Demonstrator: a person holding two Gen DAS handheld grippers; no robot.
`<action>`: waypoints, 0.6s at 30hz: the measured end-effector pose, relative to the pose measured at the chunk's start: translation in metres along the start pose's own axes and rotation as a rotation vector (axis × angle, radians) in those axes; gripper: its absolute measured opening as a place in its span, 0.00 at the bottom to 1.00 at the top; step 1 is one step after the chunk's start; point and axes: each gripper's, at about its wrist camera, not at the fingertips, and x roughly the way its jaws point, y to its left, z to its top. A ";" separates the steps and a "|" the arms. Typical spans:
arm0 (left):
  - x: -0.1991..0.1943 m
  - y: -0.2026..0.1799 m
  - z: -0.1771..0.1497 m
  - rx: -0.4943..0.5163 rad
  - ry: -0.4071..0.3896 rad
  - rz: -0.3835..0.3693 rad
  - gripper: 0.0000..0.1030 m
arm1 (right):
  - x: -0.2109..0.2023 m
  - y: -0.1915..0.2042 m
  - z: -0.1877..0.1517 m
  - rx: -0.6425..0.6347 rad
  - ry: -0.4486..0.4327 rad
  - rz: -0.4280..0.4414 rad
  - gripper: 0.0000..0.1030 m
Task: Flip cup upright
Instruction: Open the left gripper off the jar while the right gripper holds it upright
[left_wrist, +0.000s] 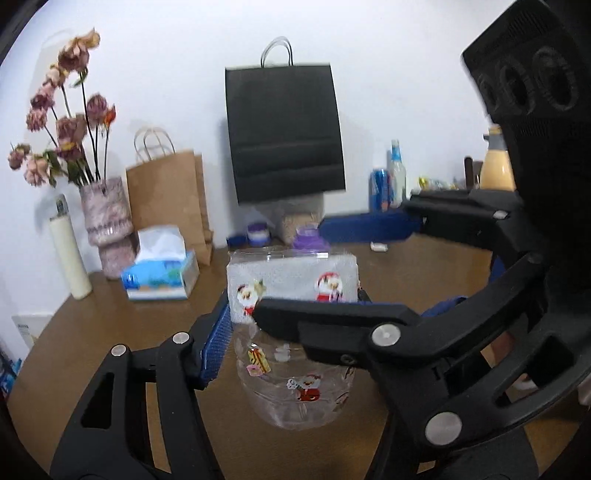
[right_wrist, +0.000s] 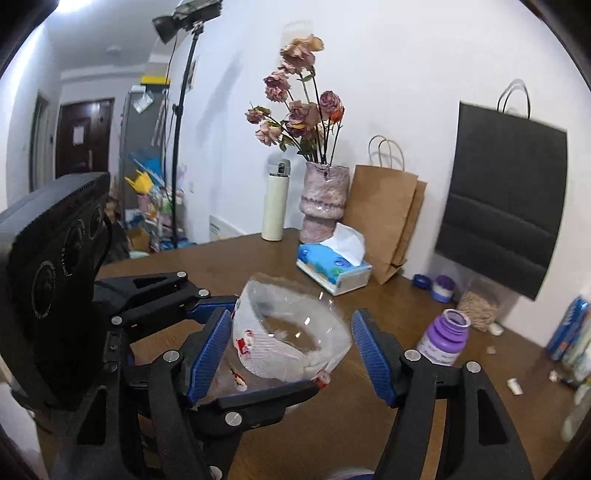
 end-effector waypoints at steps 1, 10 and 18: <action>0.000 0.000 -0.003 -0.006 0.017 -0.008 0.57 | 0.000 0.002 -0.002 -0.002 0.005 0.001 0.71; -0.002 -0.005 -0.034 0.025 0.164 0.009 0.57 | 0.022 0.009 -0.043 0.139 0.109 0.157 0.67; -0.028 0.003 -0.061 0.019 0.332 0.122 0.80 | 0.023 0.036 -0.049 0.018 0.128 0.064 0.67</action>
